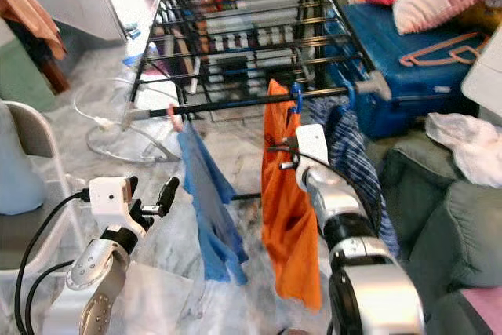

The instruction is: Hang hanger

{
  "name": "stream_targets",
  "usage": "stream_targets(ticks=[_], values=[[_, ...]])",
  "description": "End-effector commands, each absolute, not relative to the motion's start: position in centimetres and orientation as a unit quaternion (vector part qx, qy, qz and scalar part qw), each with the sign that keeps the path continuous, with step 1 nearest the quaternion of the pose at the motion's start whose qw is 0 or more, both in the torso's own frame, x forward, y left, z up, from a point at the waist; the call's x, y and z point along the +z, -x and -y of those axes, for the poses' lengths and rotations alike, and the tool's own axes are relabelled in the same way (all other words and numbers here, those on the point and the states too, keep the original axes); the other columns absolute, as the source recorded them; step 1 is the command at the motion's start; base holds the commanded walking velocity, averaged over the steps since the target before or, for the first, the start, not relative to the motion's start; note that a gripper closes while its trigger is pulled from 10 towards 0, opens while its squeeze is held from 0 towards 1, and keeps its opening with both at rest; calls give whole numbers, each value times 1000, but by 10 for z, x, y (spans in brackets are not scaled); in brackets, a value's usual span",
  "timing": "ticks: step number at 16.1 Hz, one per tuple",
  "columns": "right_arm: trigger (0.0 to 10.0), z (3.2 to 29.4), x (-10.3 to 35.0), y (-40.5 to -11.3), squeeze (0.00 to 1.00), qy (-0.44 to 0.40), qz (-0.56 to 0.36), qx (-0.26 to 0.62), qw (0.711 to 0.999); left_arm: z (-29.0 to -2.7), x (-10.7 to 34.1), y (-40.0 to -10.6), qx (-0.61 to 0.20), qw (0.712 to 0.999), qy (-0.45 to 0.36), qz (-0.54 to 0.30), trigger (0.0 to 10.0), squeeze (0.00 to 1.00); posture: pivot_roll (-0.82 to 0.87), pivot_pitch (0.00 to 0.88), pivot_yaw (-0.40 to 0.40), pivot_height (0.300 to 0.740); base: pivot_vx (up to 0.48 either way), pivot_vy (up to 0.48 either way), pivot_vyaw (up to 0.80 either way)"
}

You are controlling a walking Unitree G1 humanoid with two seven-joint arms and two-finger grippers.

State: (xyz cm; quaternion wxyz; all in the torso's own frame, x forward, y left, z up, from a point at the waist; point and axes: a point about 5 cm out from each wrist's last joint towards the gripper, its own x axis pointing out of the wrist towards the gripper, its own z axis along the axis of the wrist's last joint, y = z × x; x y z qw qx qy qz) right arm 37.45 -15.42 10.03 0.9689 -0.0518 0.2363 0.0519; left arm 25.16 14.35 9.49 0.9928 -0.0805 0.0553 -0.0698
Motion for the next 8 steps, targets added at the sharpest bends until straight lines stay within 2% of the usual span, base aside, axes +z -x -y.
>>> stream_targets(ticks=[1,4,8], values=[[10000,151,100,-375,0,44,-247,60,966,-148,93,-251,-60,994,74,-61,10000,0,-98,6,94,740,0,0,0],[10000,150,95,-373,0,48,-250,63,965,-150,93,-252,-55,993,82,-64,10000,0,-95,6,92,740,0,0,0],[10000,149,93,-372,0,46,-251,68,964,-151,91,-251,-51,992,87,-72,10000,0,-98,7,92,740,0,442,0]])
